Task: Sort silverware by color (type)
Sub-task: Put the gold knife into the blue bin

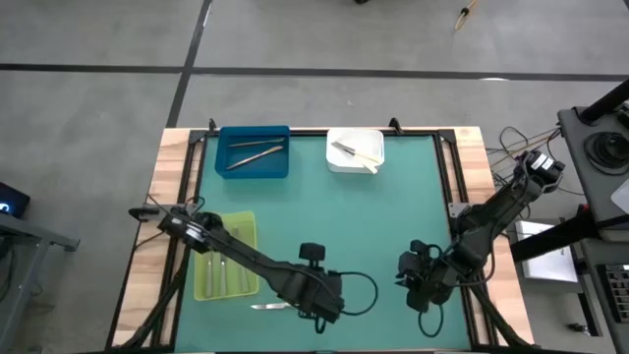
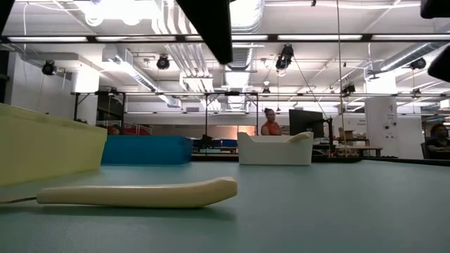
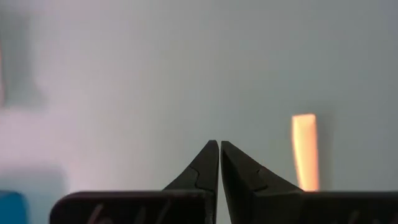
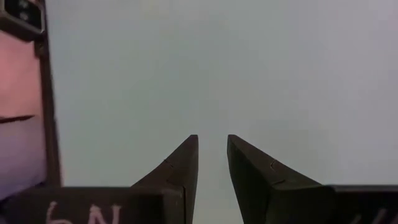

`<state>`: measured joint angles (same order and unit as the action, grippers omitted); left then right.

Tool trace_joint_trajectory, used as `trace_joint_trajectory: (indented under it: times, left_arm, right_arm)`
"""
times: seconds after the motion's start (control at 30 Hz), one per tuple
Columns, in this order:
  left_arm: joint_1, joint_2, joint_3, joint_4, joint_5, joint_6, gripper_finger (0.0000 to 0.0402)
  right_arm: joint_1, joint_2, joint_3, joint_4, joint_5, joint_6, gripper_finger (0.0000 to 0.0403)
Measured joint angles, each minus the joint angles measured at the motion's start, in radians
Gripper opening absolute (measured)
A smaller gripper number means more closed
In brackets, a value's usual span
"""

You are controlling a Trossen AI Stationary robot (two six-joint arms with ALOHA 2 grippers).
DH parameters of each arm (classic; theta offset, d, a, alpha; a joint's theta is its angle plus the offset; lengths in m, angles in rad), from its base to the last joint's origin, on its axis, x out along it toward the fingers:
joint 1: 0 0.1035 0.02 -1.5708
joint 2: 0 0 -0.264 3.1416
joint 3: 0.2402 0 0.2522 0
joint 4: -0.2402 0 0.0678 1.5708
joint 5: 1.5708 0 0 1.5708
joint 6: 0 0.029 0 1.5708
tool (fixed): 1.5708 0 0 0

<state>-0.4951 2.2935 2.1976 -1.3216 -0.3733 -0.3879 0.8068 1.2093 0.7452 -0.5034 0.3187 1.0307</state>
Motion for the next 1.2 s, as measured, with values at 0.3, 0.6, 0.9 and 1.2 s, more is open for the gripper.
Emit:
trace_joint_trajectory:
  times: [0.3,0.6,0.9,1.2]
  left_arm:
    - [0.023,-0.327,-0.393,0.266,-0.085,0.139,0.0000]
    - [0.044,-0.727,-0.967,0.722,-0.205,0.207,0.0000]
    - [0.054,-0.959,-1.205,0.920,-0.627,0.281,0.0000]
    - [0.054,-1.065,-1.217,0.990,-0.726,0.280,0.0000]
  right_arm:
    - [-0.001,-0.079,0.001,-0.123,-0.170,0.185,0.0086]
    - [-0.002,-0.181,0.002,-0.390,-0.234,0.577,0.0128]
    - [-0.002,-0.160,0.001,-0.473,-0.345,0.838,0.0172]
    - [-0.002,-0.028,0.001,-0.472,-0.345,0.899,0.0173]
